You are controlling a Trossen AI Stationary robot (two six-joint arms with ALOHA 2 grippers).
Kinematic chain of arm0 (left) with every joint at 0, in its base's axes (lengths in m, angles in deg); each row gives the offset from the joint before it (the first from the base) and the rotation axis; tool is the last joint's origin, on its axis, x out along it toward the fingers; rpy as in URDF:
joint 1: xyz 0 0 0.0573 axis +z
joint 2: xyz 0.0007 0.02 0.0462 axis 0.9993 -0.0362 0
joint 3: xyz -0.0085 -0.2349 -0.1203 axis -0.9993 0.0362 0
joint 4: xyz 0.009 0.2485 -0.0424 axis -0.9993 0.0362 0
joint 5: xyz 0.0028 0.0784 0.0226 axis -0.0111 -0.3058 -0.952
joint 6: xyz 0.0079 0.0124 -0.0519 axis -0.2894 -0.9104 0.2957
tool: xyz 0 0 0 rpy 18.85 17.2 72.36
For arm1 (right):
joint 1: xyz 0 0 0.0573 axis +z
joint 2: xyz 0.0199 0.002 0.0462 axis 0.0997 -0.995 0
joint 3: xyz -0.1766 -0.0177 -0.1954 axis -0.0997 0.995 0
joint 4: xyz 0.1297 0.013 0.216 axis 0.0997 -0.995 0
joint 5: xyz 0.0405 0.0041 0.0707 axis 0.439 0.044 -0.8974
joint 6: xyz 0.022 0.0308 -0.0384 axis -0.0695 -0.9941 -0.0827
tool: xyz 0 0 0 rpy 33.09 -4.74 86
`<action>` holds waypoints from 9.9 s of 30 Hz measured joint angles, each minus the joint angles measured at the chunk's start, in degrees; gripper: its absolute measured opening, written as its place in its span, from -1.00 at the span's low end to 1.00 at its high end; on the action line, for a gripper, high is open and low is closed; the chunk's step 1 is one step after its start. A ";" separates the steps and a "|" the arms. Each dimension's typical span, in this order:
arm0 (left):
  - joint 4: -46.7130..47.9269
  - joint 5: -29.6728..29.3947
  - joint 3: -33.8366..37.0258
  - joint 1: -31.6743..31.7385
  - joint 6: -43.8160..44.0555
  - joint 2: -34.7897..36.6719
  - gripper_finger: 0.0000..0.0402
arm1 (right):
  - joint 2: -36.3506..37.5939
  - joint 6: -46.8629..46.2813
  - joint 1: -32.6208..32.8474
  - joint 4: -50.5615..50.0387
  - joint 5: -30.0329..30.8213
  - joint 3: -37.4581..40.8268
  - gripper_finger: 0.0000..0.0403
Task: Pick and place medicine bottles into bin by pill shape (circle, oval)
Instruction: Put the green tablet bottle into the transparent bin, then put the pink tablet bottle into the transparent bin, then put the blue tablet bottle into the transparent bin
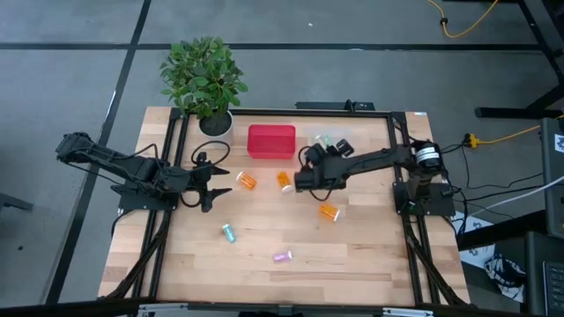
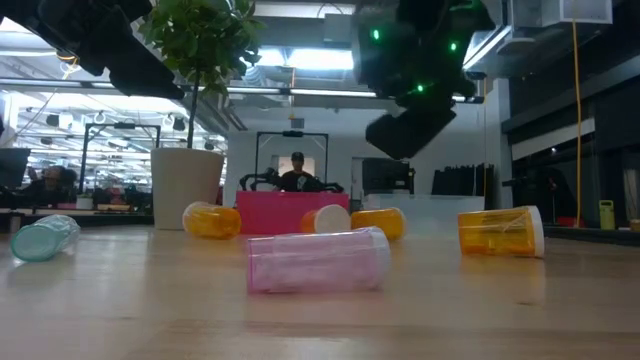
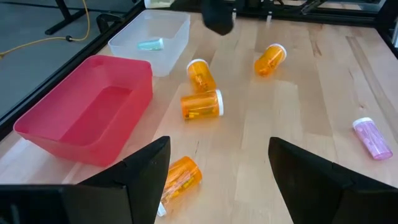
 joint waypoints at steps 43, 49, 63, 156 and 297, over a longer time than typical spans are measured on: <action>0.00 -0.02 0.00 0.02 0.00 0.00 0.32 | 0.00 12.33 -1.26 12.82 -8.30 -1.62 0.03; -0.01 0.00 0.00 0.01 0.00 0.01 0.32 | -0.02 23.97 3.36 18.80 -16.76 -6.54 0.03; -0.02 0.00 0.00 0.02 0.00 0.02 0.32 | -0.04 41.35 12.33 22.86 -57.63 -10.54 0.03; -0.15 -0.02 0.00 0.00 0.55 0.02 0.32 | -20.26 47.68 15.54 43.97 -50.49 -13.30 0.03; 21.07 29.40 -22.86 -10.82 33.51 -47.21 0.32 | -1.31 -4.67 21.48 -2.89 -19.05 -13.25 0.16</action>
